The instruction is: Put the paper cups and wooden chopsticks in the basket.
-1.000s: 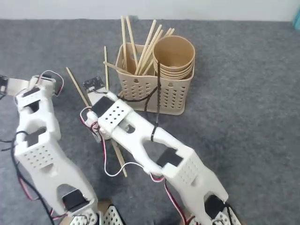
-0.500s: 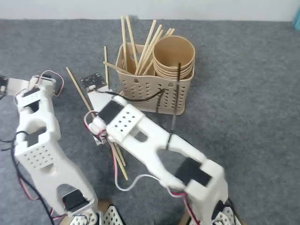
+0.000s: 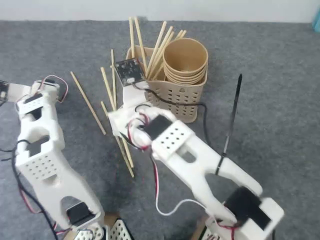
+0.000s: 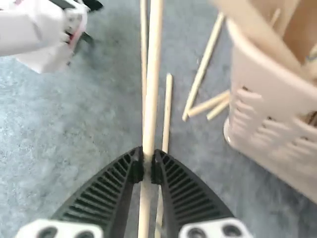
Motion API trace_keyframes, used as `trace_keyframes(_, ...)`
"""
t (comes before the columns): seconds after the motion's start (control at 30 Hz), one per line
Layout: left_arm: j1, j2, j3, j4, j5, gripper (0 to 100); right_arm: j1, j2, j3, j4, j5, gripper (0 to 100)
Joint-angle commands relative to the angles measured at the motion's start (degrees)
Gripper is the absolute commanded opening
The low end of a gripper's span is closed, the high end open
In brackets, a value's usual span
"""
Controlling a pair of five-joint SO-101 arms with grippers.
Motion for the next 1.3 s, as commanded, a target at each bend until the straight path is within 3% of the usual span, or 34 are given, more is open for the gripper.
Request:
trace_keyframes(0.0, 0.53, -0.7, -2.33, 0.35, 0.44, 20, -1.01, -8.4, 6.68, -10.86, 2.37, 0.9)
trace_keyframes(0.17, 0.53, -0.7, -2.33, 0.35, 0.44, 20, -1.8, -18.59, 22.51, -31.69, 2.73, 0.9)
trace_keyframes(0.3, 0.53, -0.7, -2.33, 0.35, 0.44, 20, -1.45, -23.87, 33.58, -50.59, 7.21, 0.9)
trace_keyframes(0.47, 0.53, -0.7, -2.33, 0.35, 0.35, 20, 2.15, -23.43, 38.24, -68.35, 7.38, 1.2)
trace_keyframes(0.73, 0.62, -0.7, -2.42, 0.35, 0.35, 20, 7.34, -22.73, 40.44, -86.99, 6.15, 0.9)
trace_keyframes(0.87, 0.62, -0.7, -2.51, 0.35, 0.35, 20, 11.91, -22.11, 40.97, -98.59, 12.92, 0.9)
trace_keyframes(1.03, 0.88, -0.7, -2.51, 0.35, 0.35, 20, 14.46, -19.82, 40.18, -105.27, 18.55, 0.9)
trace_keyframes(1.27, 1.58, -0.79, -2.59, 0.35, -2.73, 20, 15.52, -0.75, 32.09, -116.44, 28.04, 0.9)
